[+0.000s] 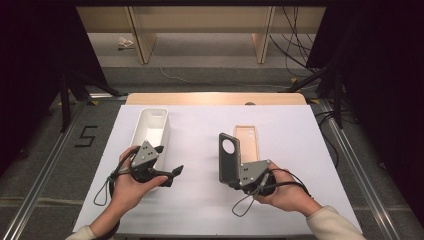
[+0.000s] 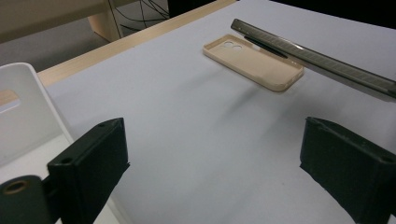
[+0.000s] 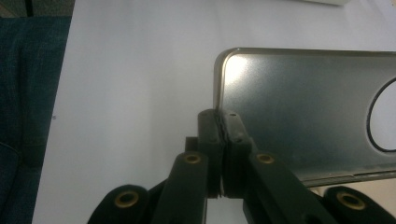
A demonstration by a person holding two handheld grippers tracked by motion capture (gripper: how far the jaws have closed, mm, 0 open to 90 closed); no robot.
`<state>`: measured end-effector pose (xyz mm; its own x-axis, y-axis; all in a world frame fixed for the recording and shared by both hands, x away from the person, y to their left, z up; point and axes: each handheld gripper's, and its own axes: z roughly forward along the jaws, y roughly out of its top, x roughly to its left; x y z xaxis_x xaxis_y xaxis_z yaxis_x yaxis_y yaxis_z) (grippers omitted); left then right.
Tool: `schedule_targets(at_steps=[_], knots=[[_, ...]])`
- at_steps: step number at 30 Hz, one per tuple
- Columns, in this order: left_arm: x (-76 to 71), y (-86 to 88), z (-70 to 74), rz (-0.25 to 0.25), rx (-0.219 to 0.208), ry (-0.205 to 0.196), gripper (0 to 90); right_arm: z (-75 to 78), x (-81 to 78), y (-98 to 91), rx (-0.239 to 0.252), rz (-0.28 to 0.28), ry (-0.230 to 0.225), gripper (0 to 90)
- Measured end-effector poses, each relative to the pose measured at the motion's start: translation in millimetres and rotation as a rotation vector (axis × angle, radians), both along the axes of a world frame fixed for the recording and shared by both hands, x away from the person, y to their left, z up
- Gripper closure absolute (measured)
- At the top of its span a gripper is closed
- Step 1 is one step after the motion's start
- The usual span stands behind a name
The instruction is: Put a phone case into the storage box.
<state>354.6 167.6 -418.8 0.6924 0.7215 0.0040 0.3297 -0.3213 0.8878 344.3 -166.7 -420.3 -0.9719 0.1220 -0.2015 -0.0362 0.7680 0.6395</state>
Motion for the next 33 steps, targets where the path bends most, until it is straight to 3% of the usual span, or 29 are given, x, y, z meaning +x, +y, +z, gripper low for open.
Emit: schedule_targets(at_steps=[6, 11, 19, 33], knots=[[9.0, -8.0, 4.6, -0.009, 0.016, 0.018, 8.6, -3.2, -4.4, -2.0, 0.004, 0.002, 0.002, 89.1], [15.9, -16.6, 8.9, -0.019, 0.004, 0.037, 9.7, -2.3, -7.8, -1.0, 0.015, 0.008, -0.005, 89.2], [29.5, -34.1, 23.4, -0.046, 0.021, 0.076, 11.4, -1.0, -13.1, 1.5, 0.023, 0.018, -0.007, 89.1], [45.1, -58.7, 35.6, -0.071, 0.023, 0.100, 15.5, -1.9, -15.8, 5.1, 0.029, 0.031, -0.005, 89.1]])
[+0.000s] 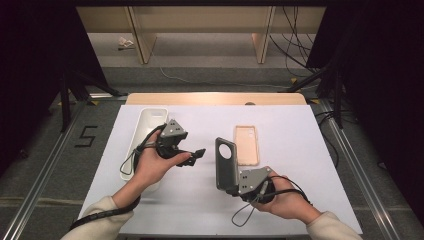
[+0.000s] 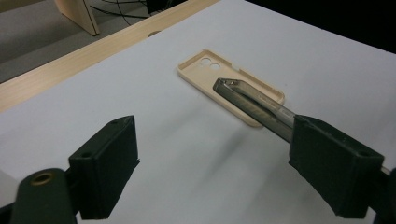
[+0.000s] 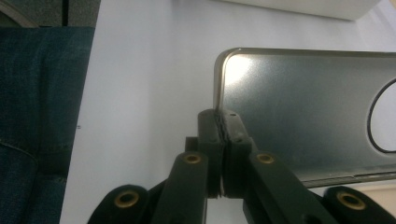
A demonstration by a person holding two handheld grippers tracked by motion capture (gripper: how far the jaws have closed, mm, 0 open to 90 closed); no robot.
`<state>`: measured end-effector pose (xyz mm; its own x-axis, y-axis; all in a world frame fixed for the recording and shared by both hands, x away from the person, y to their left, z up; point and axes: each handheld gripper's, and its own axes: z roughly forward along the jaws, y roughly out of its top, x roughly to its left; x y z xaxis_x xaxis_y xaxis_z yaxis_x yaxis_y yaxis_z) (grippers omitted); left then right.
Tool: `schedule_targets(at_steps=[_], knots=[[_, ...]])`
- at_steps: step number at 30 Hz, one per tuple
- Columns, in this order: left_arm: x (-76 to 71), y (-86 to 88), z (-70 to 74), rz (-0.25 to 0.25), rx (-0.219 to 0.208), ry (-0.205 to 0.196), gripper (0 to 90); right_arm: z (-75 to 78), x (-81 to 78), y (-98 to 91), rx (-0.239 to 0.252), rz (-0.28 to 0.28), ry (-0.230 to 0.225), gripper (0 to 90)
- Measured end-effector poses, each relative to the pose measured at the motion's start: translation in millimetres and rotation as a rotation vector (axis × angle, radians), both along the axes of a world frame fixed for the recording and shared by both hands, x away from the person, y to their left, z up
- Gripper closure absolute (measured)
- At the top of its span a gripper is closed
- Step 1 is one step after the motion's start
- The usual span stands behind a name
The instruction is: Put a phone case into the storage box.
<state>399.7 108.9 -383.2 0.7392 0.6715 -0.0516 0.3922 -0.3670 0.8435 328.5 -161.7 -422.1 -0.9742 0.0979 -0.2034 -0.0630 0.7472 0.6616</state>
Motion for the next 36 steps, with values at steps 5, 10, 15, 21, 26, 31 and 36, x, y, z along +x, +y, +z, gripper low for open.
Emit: schedule_targets(at_steps=[5, 10, 15, 21, 26, 31, 36], knots=[[5.0, -12.1, -0.6, -0.009, 0.004, 0.029, 16.3, -0.1, -0.8, 0.9, -0.002, 0.003, -0.003, 89.1], [10.7, -25.1, -0.8, -0.011, 0.016, 0.070, 18.1, -0.2, -0.9, 1.5, -0.001, 0.006, -0.006, 89.1], [16.6, -38.1, -1.7, -0.017, 0.017, 0.117, 20.9, -0.2, -1.5, 2.5, -0.003, 0.009, -0.007, 89.2], [21.5, -49.4, -5.4, -0.012, 0.038, 0.170, 25.5, 0.1, -1.4, 2.7, 0.000, 0.011, -0.010, 89.2], [25.8, -56.4, -6.3, -0.009, 0.025, 0.214, 34.0, 0.0, -2.4, 3.8, -0.002, 0.013, -0.006, 89.2], [31.1, -59.8, -10.0, 0.016, 0.009, 0.276, 42.2, 0.2, -2.9, 5.4, -0.002, 0.017, -0.009, 89.2], [33.8, -59.2, -11.6, 0.051, 0.015, 0.322, 44.5, 0.2, -3.0, 5.5, -0.004, 0.018, -0.012, 89.2]])
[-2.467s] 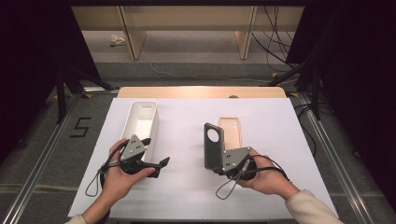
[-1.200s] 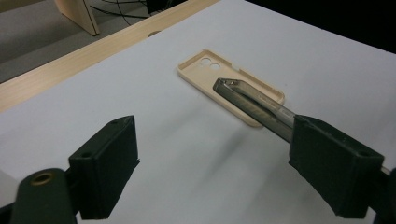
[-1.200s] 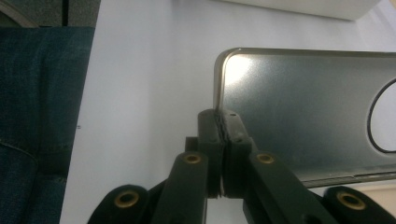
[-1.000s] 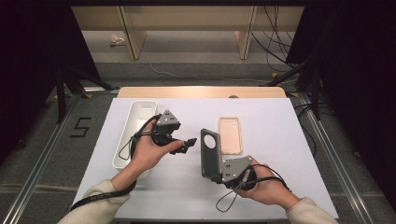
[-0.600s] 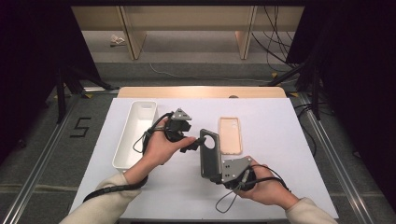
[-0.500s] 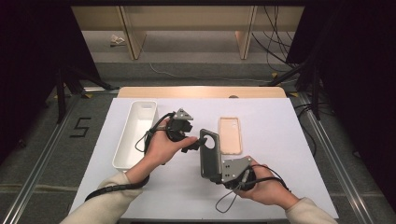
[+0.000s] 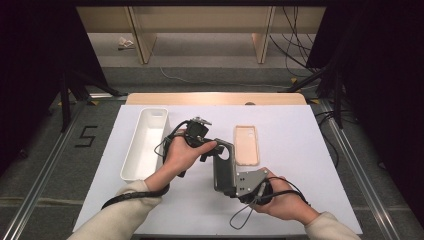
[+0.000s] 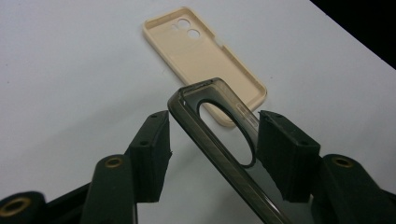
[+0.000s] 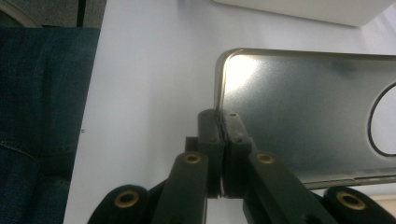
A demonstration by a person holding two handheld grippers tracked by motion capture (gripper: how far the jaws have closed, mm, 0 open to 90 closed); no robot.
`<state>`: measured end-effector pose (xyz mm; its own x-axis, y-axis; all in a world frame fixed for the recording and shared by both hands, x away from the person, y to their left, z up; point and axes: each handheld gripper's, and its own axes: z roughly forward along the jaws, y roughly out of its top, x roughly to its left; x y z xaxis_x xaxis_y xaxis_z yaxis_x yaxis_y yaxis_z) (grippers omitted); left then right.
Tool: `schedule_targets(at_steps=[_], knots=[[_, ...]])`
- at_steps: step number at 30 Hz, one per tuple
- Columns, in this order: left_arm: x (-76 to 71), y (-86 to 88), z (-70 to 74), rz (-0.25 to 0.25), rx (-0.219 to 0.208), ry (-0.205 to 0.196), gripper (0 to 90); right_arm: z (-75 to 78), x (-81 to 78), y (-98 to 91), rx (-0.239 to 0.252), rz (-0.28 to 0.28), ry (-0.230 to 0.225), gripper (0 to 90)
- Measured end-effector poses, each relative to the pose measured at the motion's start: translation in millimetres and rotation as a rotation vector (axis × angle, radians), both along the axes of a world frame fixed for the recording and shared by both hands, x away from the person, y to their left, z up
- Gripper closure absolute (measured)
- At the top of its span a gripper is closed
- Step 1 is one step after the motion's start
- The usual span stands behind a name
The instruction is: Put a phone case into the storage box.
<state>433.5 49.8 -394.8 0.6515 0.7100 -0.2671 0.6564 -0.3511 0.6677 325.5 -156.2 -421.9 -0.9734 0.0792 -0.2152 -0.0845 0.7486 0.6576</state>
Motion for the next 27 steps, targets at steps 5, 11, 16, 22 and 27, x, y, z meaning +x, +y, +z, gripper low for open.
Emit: schedule_targets(at_steps=[5, 11, 16, 22, 27], knots=[[2.3, 2.6, -2.2, 0.017, -0.022, 0.028, 51.9, 0.6, -0.6, 1.4, 0.000, 0.005, -0.003, 89.2], [2.6, 3.8, -1.6, 0.043, -0.062, 0.049, 63.0, -1.9, -1.2, 3.6, -0.009, 0.012, -0.001, 89.2], [-0.5, 1.1, 2.5, 0.049, -0.092, 0.051, 68.4, -5.1, -0.9, 6.1, -0.027, 0.018, 0.002, 89.3], [-5.7, -5.0, 9.6, 0.048, -0.142, 0.049, 75.8, -9.7, 0.0, 9.1, -0.048, 0.023, 0.004, 89.4], [-10.0, -9.3, 14.4, 0.033, -0.203, 0.063, 81.4, -12.3, 1.0, 10.2, -0.064, 0.016, -0.001, 89.2]])
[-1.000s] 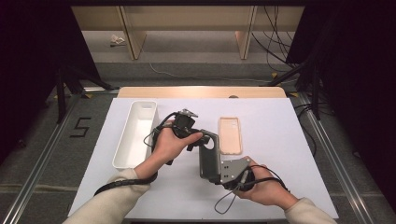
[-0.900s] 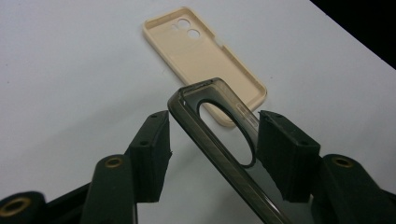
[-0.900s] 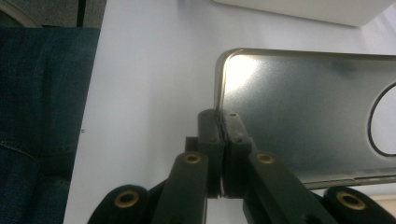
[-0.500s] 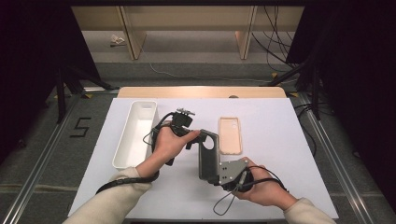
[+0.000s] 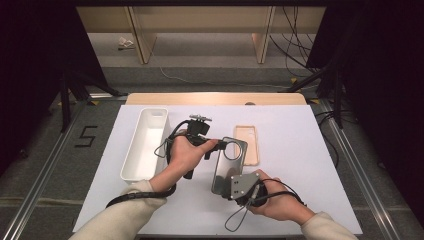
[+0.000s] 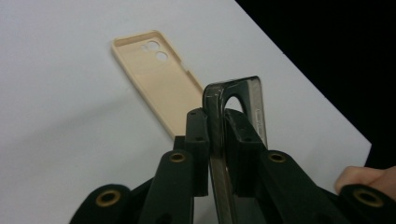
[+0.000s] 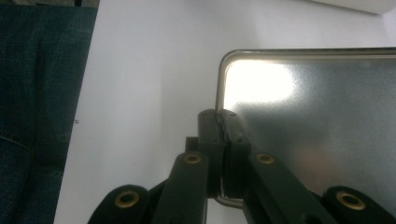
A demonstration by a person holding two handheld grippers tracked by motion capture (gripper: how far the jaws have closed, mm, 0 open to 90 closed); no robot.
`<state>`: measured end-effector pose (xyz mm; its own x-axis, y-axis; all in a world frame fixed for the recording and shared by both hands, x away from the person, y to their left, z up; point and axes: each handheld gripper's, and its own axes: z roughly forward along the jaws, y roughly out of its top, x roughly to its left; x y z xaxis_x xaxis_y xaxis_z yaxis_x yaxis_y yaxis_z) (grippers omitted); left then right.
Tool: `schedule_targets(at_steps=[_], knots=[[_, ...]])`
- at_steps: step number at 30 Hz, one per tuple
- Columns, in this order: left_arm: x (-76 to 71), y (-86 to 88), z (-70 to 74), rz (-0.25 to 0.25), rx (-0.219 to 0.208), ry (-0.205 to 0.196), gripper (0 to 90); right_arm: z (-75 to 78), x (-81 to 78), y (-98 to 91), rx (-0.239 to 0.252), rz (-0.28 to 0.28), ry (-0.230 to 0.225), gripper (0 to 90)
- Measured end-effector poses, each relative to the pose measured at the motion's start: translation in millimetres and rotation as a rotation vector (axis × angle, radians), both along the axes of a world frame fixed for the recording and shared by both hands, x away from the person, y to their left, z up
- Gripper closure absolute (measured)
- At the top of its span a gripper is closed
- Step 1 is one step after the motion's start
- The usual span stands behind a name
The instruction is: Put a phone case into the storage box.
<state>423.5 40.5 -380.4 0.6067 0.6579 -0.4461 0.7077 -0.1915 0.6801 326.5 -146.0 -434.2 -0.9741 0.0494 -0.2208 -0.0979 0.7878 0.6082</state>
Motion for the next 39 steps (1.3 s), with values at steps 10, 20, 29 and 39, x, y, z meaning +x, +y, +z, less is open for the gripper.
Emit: schedule_targets(at_steps=[10, 20, 29, 39], knots=[[-2.6, -1.4, 3.9, -0.017, 0.021, -0.060, 82.2, -2.0, 2.3, -1.1, 0.001, -0.021, -0.003, 88.4], [-3.7, 5.3, 7.3, -0.008, 0.060, -0.168, 82.2, 2.0, 7.9, -7.0, 0.097, -0.127, -0.020, 53.9], [-4.4, 15.7, 11.2, 0.015, 0.062, -0.238, 82.2, 6.8, 12.0, -18.6, 0.185, -0.241, 0.013, 36.1], [-5.3, 30.9, 13.7, 0.048, 0.056, -0.279, 82.2, 8.5, 16.0, -28.5, 0.255, -0.322, 0.060, 28.0]])
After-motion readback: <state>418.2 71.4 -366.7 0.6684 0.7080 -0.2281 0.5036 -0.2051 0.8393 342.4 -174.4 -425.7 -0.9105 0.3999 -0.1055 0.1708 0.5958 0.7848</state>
